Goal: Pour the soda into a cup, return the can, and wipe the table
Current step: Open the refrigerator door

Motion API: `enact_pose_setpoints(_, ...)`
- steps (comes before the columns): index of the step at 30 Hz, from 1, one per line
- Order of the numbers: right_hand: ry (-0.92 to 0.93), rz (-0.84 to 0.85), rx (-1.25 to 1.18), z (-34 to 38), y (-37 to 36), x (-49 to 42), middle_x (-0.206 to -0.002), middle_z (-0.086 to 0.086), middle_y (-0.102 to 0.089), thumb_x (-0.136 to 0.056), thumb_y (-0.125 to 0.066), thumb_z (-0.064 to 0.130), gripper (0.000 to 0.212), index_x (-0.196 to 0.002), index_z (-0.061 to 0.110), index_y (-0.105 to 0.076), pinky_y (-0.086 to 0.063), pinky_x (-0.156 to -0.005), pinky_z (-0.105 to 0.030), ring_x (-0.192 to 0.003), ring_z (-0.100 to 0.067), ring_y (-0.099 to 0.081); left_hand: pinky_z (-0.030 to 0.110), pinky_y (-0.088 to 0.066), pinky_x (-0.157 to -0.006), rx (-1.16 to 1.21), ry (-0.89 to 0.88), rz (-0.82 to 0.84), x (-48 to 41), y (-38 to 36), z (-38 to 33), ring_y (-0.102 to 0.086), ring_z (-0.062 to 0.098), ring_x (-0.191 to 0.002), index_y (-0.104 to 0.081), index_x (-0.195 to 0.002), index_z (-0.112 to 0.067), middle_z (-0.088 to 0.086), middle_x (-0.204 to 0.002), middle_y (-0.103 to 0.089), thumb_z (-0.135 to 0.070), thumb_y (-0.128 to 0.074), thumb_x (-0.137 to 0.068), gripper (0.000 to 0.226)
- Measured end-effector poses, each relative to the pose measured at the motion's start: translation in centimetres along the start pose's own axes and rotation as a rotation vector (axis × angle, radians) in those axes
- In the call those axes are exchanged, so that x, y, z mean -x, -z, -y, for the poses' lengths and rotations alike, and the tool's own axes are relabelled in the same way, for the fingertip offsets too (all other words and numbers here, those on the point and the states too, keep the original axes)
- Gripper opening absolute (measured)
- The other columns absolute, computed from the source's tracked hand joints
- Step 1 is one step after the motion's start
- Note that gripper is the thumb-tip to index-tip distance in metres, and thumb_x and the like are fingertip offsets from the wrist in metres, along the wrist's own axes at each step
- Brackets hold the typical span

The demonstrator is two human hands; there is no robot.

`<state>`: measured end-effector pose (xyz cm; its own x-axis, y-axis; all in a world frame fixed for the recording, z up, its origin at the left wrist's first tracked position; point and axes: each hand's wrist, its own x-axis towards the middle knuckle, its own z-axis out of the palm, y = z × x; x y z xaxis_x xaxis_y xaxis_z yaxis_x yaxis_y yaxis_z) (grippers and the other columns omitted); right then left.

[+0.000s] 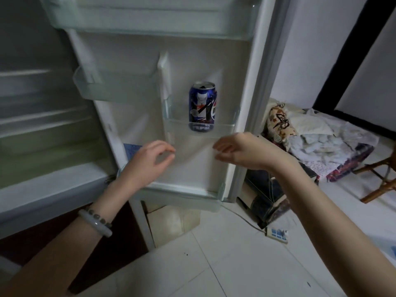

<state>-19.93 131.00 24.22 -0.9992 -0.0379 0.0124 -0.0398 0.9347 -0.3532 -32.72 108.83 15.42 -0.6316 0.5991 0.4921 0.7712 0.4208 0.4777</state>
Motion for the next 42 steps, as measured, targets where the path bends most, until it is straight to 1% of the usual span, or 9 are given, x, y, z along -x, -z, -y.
enact_pose_setpoints(4, 0.126, -0.376, -0.234, 2.1, 3.5, -0.6, -0.113, 0.001, -0.065, -0.088, -0.061, 0.021, 0.033, -0.121, 0.014, -0.059, -0.05, -0.092, -0.027, -0.098, -0.008, -0.062, 0.017, -0.042, -0.088, 0.136, 0.01, -0.139, -3.7, 5.3, -4.4, -0.057, 0.006, -0.1, -0.06, -0.115, -0.021, -0.008, -0.112, -0.059, -0.027, -0.062, -0.088, 0.028)
enact_pose_setpoints(7, 0.092, -0.571, -0.255, 2.2, 4.7, -2.6, -0.125, -0.003, -0.057, -0.084, -0.066, 0.022, 0.049, -0.129, 0.012, -0.049, -0.047, -0.096, -0.029, -0.108, -0.012, -0.055, 0.022, -0.042, -0.098, 0.26, 0.101, -0.083, -7.1, 6.6, -5.8, -0.053, 0.01, -0.112, -0.048, -0.129, -0.014, 0.001, -0.127, -0.053, -0.028, -0.065, -0.085, 0.049)
enact_pose_setpoints(11, -0.019, -0.506, -0.251, 1.5, 4.8, -5.4, -0.142, -0.01, -0.04, -0.075, -0.076, 0.028, 0.085, -0.143, 0.01, -0.029, -0.042, -0.103, -0.038, -0.127, -0.021, -0.042, 0.028, -0.037, -0.102, 0.263, 0.163, 0.093, -10.7, 5.8, -6.2, -0.042, 0.018, -0.128, -0.032, -0.14, -0.009, 0.007, -0.144, -0.039, -0.031, -0.068, -0.082, 0.071)
enact_pose_setpoints(15, -0.119, -0.426, -0.337, 0.6, 4.6, -7.1, -0.142, -0.011, -0.041, -0.069, -0.08, 0.026, 0.098, -0.146, 0.01, -0.022, -0.043, -0.101, -0.039, -0.126, -0.023, -0.044, 0.036, -0.036, -0.107, 0.262, 0.194, 0.203, -13.0, 4.1, -5.5, -0.041, 0.02, -0.129, -0.03, -0.14, -0.005, 0.009, -0.144, -0.04, -0.03, -0.073, -0.077, 0.081)
enact_pose_setpoints(17, -0.163, -0.365, -0.361, 0.3, 4.3, -7.7, -0.133, -0.008, -0.049, -0.066, -0.082, 0.026, 0.095, -0.143, 0.01, -0.027, -0.046, -0.098, -0.036, -0.118, -0.021, -0.051, 0.037, -0.037, -0.106, 0.281, 0.208, 0.258, -13.7, 3.7, -4.9, -0.048, 0.019, -0.124, -0.039, -0.134, -0.009, 0.007, -0.136, -0.049, -0.033, -0.077, -0.073, 0.076)
enact_pose_setpoints(21, -0.176, -0.359, -0.308, -0.2, 3.5, -8.4, -0.11, -0.002, -0.064, -0.062, -0.083, 0.029, 0.07, -0.121, 0.013, -0.05, -0.051, -0.091, -0.039, -0.1, -0.019, -0.061, 0.028, -0.046, -0.094, 0.379, 0.182, 0.298, -14.1, 3.0, -4.9, -0.06, 0.016, -0.101, -0.053, -0.094, -0.026, -0.002, -0.103, -0.063, -0.017, -0.077, -0.075, 0.032)
enact_pose_setpoints(26, -0.148, -0.395, -0.312, -0.5, 3.6, -8.4, -0.108, -0.004, -0.065, -0.068, -0.08, 0.017, 0.06, -0.121, 0.01, -0.053, -0.052, -0.088, -0.037, -0.095, -0.017, -0.061, 0.017, -0.045, -0.084, 0.349, 0.189, 0.244, -14.1, 1.9, -4.8, -0.061, 0.009, -0.099, -0.055, -0.117, -0.015, -0.007, -0.106, -0.063, -0.027, -0.083, -0.068, 0.058)
enact_pose_setpoints(36, -0.041, -0.491, -0.434, 1.0, 5.1, -7.3, -0.107, -0.004, -0.067, -0.068, -0.079, 0.008, 0.059, -0.123, 0.008, -0.055, -0.053, -0.088, -0.039, -0.095, -0.015, -0.065, 0.033, -0.05, -0.091, 0.367, 0.141, 0.094, -13.8, 4.2, -5.7, -0.062, 0.009, -0.099, -0.053, -0.113, -0.02, -0.005, -0.108, -0.065, -0.034, -0.086, -0.06, 0.064)
enact_pose_setpoints(42, 0.067, -0.525, -0.52, 3.8, 6.8, -4.5, -0.107, -0.003, -0.066, -0.071, -0.077, 0.003, 0.057, -0.124, 0.008, -0.055, -0.053, -0.085, -0.026, -0.095, -0.012, -0.065, 0.01, -0.047, -0.076, 0.383, 0.052, 0.026, -12.1, 7.5, -8.5, -0.058, -0.004, -0.094, -0.05, -0.117, -0.019, -0.015, -0.104, -0.06, -0.031, -0.083, -0.065, 0.062)
